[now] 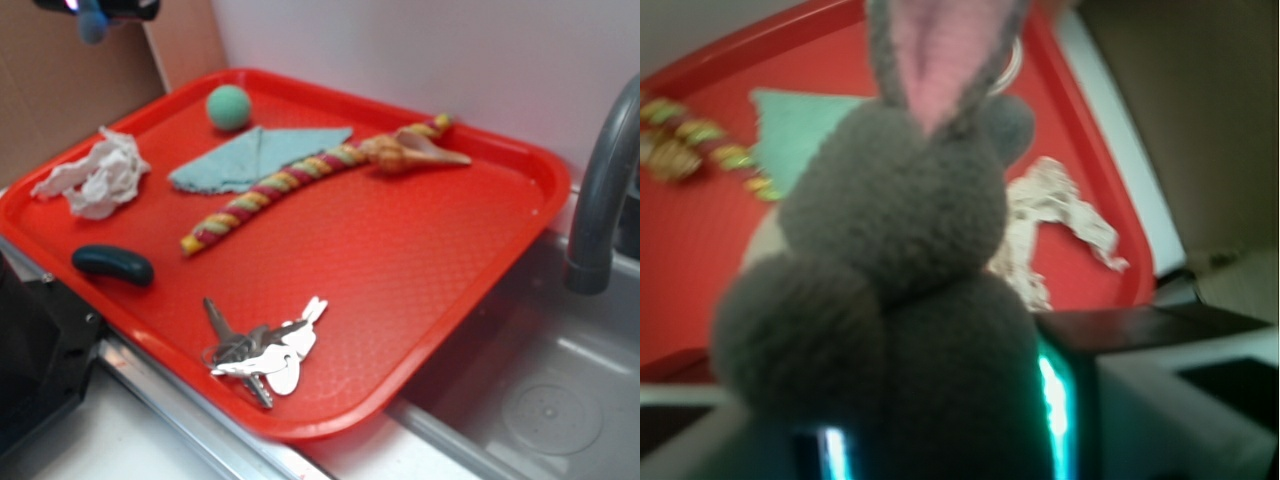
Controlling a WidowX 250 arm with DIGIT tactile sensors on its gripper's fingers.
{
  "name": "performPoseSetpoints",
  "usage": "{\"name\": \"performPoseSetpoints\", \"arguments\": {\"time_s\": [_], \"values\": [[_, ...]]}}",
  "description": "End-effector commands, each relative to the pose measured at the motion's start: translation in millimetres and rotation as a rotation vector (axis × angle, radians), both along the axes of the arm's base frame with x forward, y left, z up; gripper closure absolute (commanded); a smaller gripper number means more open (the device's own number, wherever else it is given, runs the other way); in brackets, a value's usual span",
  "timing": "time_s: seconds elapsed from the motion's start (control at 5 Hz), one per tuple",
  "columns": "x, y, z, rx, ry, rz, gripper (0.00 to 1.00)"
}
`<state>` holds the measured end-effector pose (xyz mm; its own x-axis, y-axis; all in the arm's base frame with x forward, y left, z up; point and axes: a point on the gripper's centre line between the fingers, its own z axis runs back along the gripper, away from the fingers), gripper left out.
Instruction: Grab the gray animal.
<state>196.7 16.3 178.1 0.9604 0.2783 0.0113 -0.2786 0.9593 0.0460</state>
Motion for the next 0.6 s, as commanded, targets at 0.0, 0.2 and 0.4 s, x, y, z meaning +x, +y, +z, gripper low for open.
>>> {"name": "performPoseSetpoints", "arguments": {"time_s": [0.0,0.2,0.4], "values": [[-11,-55,0,-0.008,-0.105,-0.336,1.0],[-19,-52,-4,-0.021,-0.079,-0.34,1.0],[-36,-44,-5,-0.052,-0.05,-0.278,1.0]]}}
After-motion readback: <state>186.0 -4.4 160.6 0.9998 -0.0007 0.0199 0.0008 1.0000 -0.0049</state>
